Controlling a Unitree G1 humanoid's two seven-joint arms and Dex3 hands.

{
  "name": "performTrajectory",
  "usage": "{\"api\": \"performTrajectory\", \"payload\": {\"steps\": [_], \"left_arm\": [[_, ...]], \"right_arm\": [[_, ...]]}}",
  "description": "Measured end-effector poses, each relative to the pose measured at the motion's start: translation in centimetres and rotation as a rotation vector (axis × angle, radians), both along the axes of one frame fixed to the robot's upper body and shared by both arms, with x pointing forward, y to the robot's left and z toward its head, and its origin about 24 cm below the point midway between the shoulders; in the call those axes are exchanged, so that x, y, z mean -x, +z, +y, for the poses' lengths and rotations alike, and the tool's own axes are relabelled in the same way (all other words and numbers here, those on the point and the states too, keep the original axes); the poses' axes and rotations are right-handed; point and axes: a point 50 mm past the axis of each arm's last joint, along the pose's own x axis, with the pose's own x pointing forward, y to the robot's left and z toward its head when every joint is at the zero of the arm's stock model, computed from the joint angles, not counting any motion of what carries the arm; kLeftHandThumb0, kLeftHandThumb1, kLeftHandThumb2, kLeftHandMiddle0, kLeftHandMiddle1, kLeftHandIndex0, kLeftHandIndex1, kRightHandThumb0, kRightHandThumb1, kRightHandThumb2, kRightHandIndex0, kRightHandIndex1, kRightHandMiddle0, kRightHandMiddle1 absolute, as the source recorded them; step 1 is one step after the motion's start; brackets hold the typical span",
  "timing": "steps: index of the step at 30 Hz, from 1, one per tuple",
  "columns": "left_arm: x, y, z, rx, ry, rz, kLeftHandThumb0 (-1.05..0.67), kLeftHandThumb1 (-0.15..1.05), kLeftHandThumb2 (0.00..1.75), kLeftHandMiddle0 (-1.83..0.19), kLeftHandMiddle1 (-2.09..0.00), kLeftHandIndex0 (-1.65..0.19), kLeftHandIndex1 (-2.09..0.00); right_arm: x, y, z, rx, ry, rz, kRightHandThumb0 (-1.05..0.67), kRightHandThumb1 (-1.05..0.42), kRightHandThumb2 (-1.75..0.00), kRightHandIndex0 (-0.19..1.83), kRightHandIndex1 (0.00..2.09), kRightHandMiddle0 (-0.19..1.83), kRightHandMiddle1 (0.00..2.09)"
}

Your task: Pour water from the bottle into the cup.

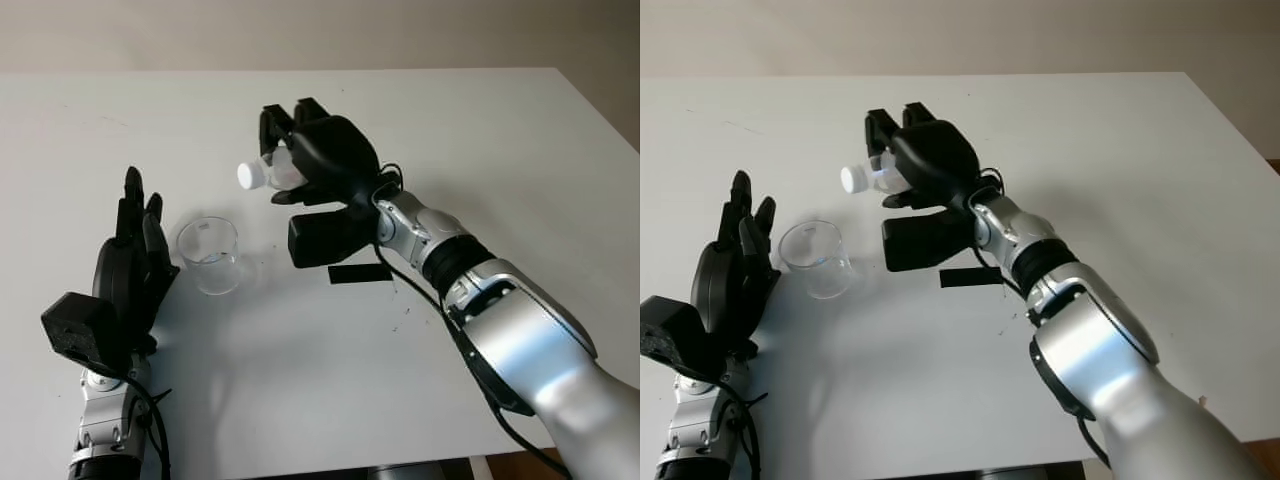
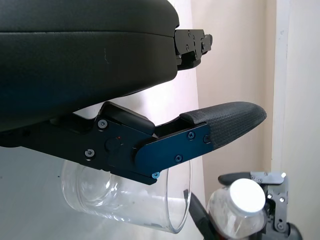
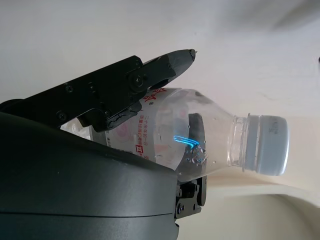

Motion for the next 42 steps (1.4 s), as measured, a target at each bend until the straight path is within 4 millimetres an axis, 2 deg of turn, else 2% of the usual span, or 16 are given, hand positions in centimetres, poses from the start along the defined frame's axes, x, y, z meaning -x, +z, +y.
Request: {"api": "performTrajectory", "payload": {"steps": [2, 5, 8, 10, 12, 15, 34, 37, 42], "left_arm": [[0.0, 0.0, 0.0, 0.0, -0.001, 0.0, -0.89, 1.05, 0.78, 0.19, -0.3, 0.11, 0.0], [0.0, 0.0, -0.1, -0.001, -0.001, 0.0, -0.9, 1.05, 0.78, 0.19, -0.31, 0.11, 0.0], [0.0, 0.0, -0.1, 0.0, 0.001, 0.0, -0.9, 1.05, 0.78, 0.19, -0.29, 0.12, 0.0], [0.0, 0.0, -0.2, -0.001, -0.002, -0.004, -0.9, 1.05, 0.79, 0.19, -0.29, 0.13, 0.0], [0.0, 0.0, -0.2, -0.002, -0.004, -0.008, -0.9, 1.05, 0.79, 0.19, -0.28, 0.13, 0.0], [0.0, 0.1, -0.3, -0.002, -0.006, -0.01, -0.9, 1.05, 0.79, 0.19, -0.26, 0.14, 0.0], [-0.2, 0.0, -0.6, 0.0, 0.001, -0.011, -0.91, 1.05, 0.79, 0.19, -0.26, 0.13, 0.0], [-0.2, 0.0, -0.6, 0.001, 0.001, -0.012, -0.91, 1.05, 0.8, 0.19, -0.27, 0.12, 0.0], [-0.3, 0.0, -0.7, 0.001, 0.001, -0.012, -0.92, 1.05, 0.79, 0.19, -0.28, 0.13, 0.0]], "right_arm": [[0.1, 0.1, 0.3, 0.036, 0.013, -0.042, -0.25, -1.02, -0.07, 1.05, 2.09, 0.3, 1.87], [0.2, 0.0, 0.5, 0.063, 0.023, -0.061, -0.31, -1.01, -0.06, 1.04, 2.09, 0.3, 1.75], [0.2, -0.3, 0.9, 0.1, 0.025, -0.072, -0.33, -1.03, -0.06, 1.06, 2.09, 0.29, 2.02], [0.3, -0.4, 1.4, 0.119, 0.031, -0.08, -0.34, -1.02, -0.05, 1.07, 2.09, 0.29, 2.08], [0.5, -0.2, 1.9, 0.128, 0.041, -0.096, -0.34, -1.01, -0.05, 1.09, 2.09, 0.33, 2.09], [0.6, 0.2, 2.7, 0.152, 0.059, -0.14, -0.36, -0.99, -0.05, 1.1, 2.09, 0.32, 1.94], [1.1, 0.3, 3.6, 0.175, 0.101, -0.235, -0.36, -1.02, -0.06, 1.17, 2.09, 0.43, 2.09], [1.2, 0.4, 3.7, 0.188, 0.113, -0.26, -0.34, -1.03, -0.06, 1.2, 2.09, 0.53, 2.09], [1.2, 0.8, 3.7, 0.184, 0.124, -0.295, -0.36, -1.02, -0.05, 1.17, 2.09, 0.38, 2.09]]}}
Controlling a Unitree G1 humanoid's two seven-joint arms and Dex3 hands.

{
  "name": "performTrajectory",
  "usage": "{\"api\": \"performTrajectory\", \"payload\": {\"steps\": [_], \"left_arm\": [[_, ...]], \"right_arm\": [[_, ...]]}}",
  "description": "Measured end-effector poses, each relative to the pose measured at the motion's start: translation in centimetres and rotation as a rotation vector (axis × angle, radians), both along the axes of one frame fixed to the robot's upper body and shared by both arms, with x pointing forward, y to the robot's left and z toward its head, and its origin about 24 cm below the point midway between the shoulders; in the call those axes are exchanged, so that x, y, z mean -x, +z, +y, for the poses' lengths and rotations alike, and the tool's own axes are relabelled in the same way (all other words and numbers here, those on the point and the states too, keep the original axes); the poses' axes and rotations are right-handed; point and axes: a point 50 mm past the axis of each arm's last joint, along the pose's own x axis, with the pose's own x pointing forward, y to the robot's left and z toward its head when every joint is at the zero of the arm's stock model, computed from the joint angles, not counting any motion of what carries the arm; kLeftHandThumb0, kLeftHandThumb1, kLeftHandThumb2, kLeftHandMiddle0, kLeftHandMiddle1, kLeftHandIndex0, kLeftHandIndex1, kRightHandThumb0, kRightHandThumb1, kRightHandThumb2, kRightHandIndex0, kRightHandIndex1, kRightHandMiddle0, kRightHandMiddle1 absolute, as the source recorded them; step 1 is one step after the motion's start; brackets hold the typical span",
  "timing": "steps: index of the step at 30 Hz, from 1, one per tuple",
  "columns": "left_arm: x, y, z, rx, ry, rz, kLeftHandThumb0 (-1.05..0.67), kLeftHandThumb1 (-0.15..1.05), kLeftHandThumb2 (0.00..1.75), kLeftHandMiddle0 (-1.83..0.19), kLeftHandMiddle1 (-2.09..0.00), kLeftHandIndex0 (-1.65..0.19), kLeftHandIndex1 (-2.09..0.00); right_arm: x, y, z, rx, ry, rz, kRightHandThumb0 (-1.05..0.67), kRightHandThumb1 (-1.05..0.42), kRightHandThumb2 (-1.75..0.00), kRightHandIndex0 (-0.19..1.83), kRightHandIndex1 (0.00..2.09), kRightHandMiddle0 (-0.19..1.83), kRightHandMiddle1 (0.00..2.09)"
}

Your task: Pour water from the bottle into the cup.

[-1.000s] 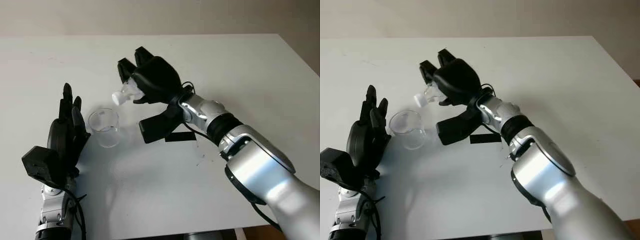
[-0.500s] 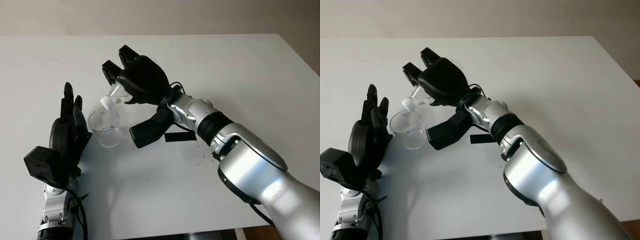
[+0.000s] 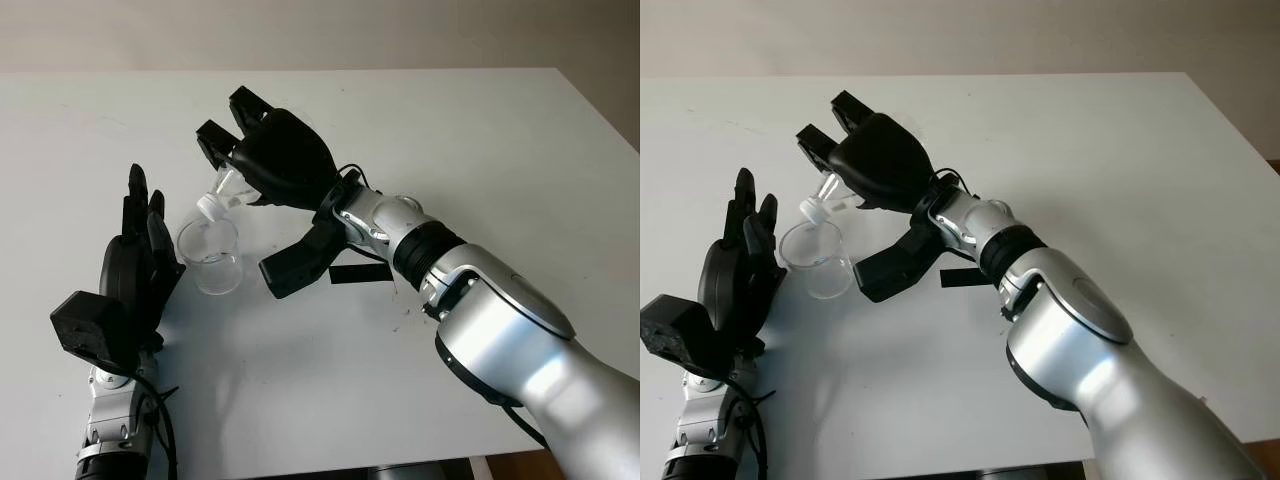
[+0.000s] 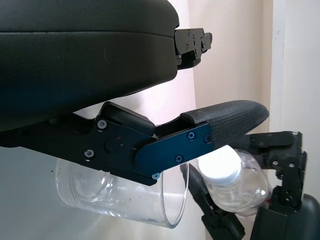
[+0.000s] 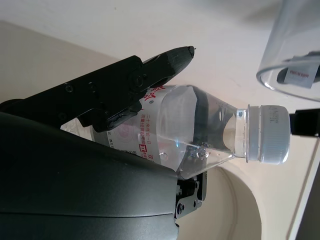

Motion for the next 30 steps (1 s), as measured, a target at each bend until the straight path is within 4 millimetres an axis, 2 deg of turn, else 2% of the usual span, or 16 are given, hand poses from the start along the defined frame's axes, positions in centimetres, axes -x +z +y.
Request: {"api": "performTrajectory", "payload": {"steps": [3, 10, 17, 24, 30], "left_arm": [[0.0, 0.0, 0.0, 0.0, 0.003, -0.001, -0.92, 1.05, 0.79, 0.19, -0.28, 0.13, 0.0], [0.0, 0.0, 0.0, 0.001, 0.004, -0.004, -0.91, 1.05, 0.8, 0.19, -0.26, 0.14, 0.0], [-0.1, 0.0, 0.0, 0.002, 0.004, -0.002, -0.91, 1.05, 0.79, 0.19, -0.28, 0.13, 0.0], [-0.1, 0.0, 0.0, 0.002, 0.003, -0.003, -0.91, 1.05, 0.8, 0.19, -0.26, 0.14, 0.0], [-0.1, 0.0, -0.1, 0.002, 0.001, -0.002, -0.91, 1.05, 0.79, 0.19, -0.27, 0.14, 0.0]], "right_arm": [[0.1, 0.0, -0.2, 0.003, 0.015, -0.039, -0.37, -1.02, -0.05, 1.22, 2.09, 0.5, 2.09], [0.3, -0.1, -0.2, 0.013, 0.044, -0.099, -0.41, -1.03, -0.06, 1.22, 2.09, 0.54, 2.09], [0.3, 0.0, -0.3, -0.007, 0.043, -0.09, -0.36, -1.02, -0.06, 1.22, 2.09, 0.55, 2.09], [-0.4, 1.4, -1.1, -0.289, 0.012, 0.196, -0.17, -1.03, -0.12, 1.16, 2.09, 0.66, 2.09], [-1.5, 1.9, -4.0, -0.709, 0.01, 0.601, -0.14, -1.05, -0.17, 1.19, 2.09, 0.81, 2.09]]}}
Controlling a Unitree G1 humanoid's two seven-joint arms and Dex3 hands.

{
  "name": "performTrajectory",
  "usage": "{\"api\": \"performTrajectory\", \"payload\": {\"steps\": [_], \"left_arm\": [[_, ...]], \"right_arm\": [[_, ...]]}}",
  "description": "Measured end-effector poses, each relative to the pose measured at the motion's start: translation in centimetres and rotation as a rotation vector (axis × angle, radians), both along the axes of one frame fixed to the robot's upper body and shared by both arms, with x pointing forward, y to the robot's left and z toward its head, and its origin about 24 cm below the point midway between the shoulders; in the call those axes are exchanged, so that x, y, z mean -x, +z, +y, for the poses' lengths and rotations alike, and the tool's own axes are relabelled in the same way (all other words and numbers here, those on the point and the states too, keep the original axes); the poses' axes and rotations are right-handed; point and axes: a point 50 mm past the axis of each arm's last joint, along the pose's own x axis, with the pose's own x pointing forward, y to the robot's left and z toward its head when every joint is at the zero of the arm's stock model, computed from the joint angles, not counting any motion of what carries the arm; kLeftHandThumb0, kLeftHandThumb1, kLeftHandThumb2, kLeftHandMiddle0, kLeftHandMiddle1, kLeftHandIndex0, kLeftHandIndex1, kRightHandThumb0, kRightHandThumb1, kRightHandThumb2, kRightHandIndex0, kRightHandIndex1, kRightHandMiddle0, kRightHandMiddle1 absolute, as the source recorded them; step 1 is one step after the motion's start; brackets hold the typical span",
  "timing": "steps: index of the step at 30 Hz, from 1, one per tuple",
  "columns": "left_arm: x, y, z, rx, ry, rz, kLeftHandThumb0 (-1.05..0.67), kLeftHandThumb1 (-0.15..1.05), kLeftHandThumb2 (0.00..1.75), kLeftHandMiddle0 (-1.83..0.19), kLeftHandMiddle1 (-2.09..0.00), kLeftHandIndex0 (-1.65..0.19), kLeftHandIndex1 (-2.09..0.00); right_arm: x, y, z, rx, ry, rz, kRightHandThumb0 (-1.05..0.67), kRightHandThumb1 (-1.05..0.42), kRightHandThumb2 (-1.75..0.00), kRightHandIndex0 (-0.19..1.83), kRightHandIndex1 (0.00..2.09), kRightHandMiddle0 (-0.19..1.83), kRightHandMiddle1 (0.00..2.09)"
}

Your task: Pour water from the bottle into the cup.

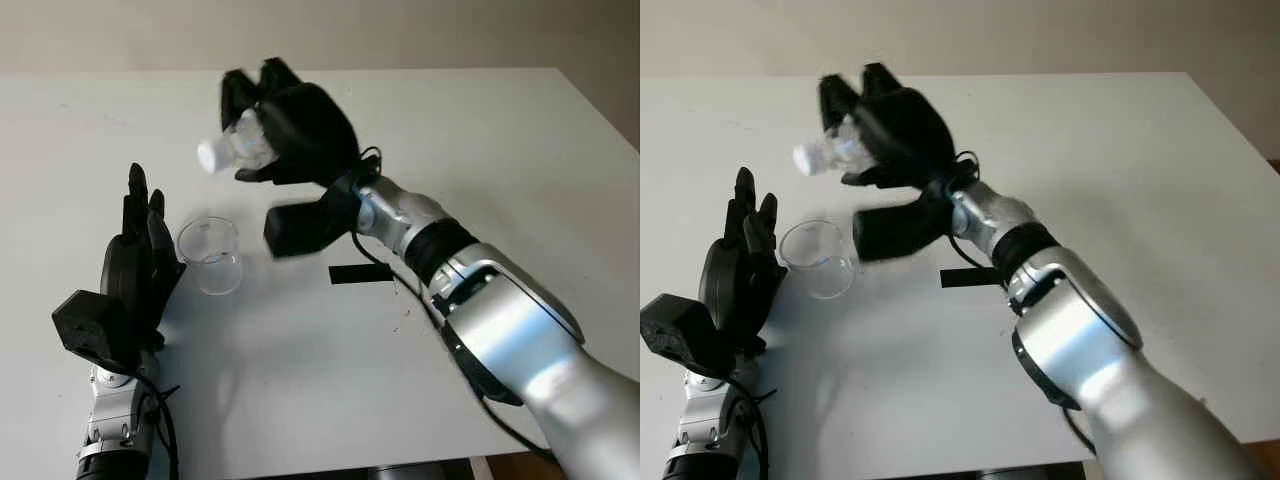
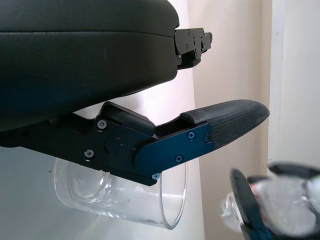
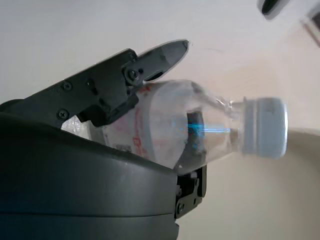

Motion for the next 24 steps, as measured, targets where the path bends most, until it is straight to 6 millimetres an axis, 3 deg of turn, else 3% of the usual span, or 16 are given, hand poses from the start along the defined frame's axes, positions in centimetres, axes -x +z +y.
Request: {"api": "performTrajectory", "payload": {"steps": [5, 15, 17, 21, 24], "left_arm": [[0.1, 0.0, 0.0, 0.002, 0.002, 0.0, -0.9, 1.05, 0.78, 0.19, -0.29, 0.12, 0.0], [0.3, -0.1, 0.0, 0.004, -0.001, 0.005, -0.91, 1.05, 0.77, 0.19, -0.29, 0.12, 0.0], [0.4, -0.1, -0.1, 0.005, -0.001, 0.007, -0.9, 1.05, 0.78, 0.19, -0.3, 0.12, 0.0], [0.4, -0.2, -0.1, 0.007, -0.002, 0.01, -0.9, 1.05, 0.78, 0.19, -0.29, 0.12, 0.0], [0.5, -0.2, -0.1, 0.006, -0.004, 0.012, -0.89, 1.05, 0.78, 0.19, -0.28, 0.12, 0.0]], "right_arm": [[0.0, -0.6, -2.4, -0.227, 0.037, 0.154, -0.18, -1.05, -0.19, 1.07, 2.09, 0.85, 2.09], [2.0, -2.2, -7.0, -0.383, 0.022, 0.267, -0.18, -1.05, -0.22, 1.02, 2.09, 0.8, 2.09], [2.5, -2.6, -7.7, -0.437, 0.033, 0.332, -0.18, -1.05, -0.25, 1.0, 2.09, 0.7, 2.09], [3.6, -3.3, -8.9, -0.563, 0.047, 0.494, -0.19, -1.05, -0.27, 0.87, 2.09, 0.26, 2.09], [4.4, -3.6, -9.2, -0.616, 0.075, 0.576, -0.22, -1.05, -0.26, 0.85, 2.09, 0.18, 2.09]]}}
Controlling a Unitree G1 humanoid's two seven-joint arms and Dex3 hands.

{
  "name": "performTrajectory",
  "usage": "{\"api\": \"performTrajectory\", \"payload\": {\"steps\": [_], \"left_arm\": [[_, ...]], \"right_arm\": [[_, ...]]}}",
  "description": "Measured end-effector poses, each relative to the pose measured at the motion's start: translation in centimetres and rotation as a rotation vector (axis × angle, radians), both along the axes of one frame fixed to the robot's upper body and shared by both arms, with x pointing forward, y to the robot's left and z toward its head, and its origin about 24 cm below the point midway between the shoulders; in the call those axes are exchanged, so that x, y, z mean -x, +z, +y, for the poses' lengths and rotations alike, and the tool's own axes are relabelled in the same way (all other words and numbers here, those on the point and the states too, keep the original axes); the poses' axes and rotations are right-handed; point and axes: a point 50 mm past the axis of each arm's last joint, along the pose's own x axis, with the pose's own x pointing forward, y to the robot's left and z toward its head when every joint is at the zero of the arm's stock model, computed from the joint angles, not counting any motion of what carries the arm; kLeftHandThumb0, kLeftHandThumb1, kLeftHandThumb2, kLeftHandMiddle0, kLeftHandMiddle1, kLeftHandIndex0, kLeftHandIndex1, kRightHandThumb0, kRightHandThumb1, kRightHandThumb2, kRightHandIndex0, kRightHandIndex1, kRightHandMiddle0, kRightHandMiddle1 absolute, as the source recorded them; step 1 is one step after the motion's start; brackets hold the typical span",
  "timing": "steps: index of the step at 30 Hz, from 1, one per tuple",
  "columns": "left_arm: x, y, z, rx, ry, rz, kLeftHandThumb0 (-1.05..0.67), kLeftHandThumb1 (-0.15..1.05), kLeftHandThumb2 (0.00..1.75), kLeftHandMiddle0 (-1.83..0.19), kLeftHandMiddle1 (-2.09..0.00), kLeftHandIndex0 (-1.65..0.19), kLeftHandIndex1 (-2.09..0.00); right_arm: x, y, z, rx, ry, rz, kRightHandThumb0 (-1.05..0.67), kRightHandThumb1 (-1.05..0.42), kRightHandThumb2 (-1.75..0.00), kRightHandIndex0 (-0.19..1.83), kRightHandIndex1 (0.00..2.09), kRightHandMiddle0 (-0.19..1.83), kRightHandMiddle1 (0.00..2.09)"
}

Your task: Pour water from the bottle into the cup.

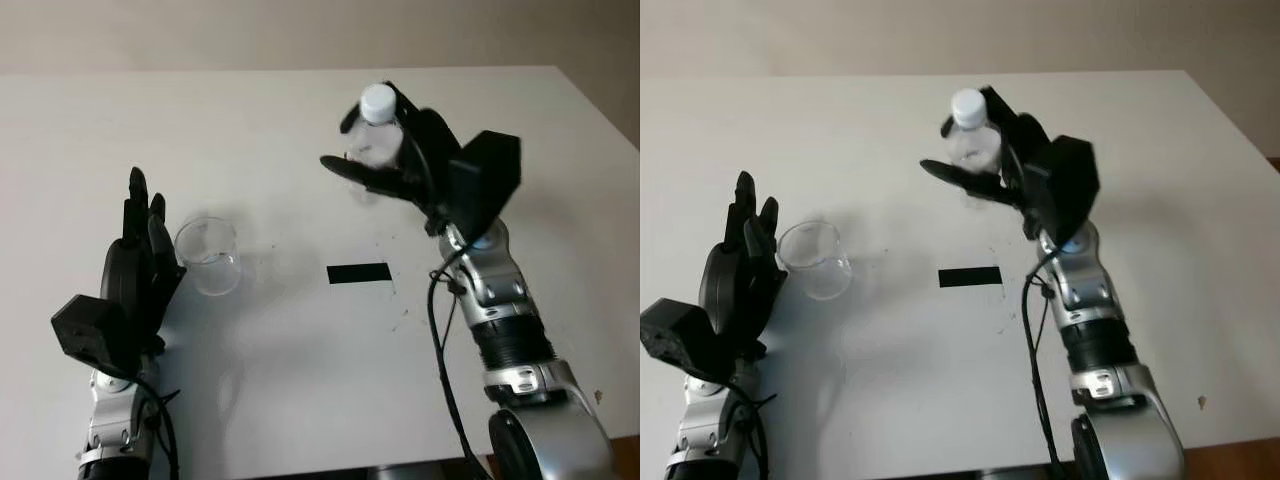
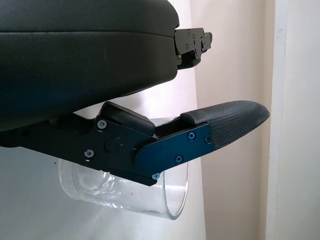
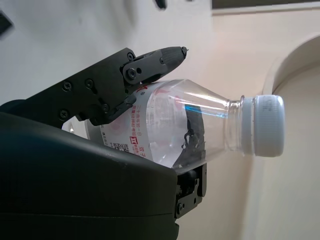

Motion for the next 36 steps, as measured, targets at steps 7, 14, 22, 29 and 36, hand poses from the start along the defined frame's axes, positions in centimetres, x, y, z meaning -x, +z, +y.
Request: {"api": "performTrajectory", "payload": {"steps": [7, 14, 22, 29, 36], "left_arm": [[0.1, 0.0, 0.0, 0.002, -0.001, 0.002, -0.88, 1.05, 0.77, 0.19, -0.24, 0.14, 0.0], [0.2, -0.1, 0.0, 0.002, 0.0, 0.006, -0.88, 1.05, 0.77, 0.19, -0.25, 0.14, 0.0], [0.4, -0.1, 0.1, 0.001, 0.001, 0.007, -0.88, 1.05, 0.77, 0.19, -0.27, 0.13, 0.0], [0.4, -0.1, 0.1, 0.003, 0.0, 0.009, -0.88, 1.05, 0.77, 0.19, -0.25, 0.13, 0.0], [0.4, -0.1, 0.1, 0.004, 0.0, 0.011, -0.87, 1.05, 0.76, 0.19, -0.24, 0.13, 0.0]], "right_arm": [[1.2, -1.9, 0.2, -0.099, 0.055, 0.17, -0.24, -1.05, -0.24, 0.74, 2.09, 0.14, 2.09], [1.4, -3.0, 0.6, -0.143, 0.046, 0.254, -0.27, -1.05, -0.26, 0.8, 2.09, 0.12, 2.09], [1.5, -3.8, 0.6, -0.148, 0.017, 0.306, -0.29, -1.05, -0.26, 0.94, 2.09, 0.14, 2.09], [1.6, -4.1, 0.5, -0.117, -0.013, 0.351, -0.28, -1.05, -0.28, 0.99, 2.09, 0.17, 2.09], [1.7, -3.7, 0.3, -0.053, -0.023, 0.362, -0.26, -1.05, -0.28, 1.0, 2.09, 0.2, 2.09]]}}
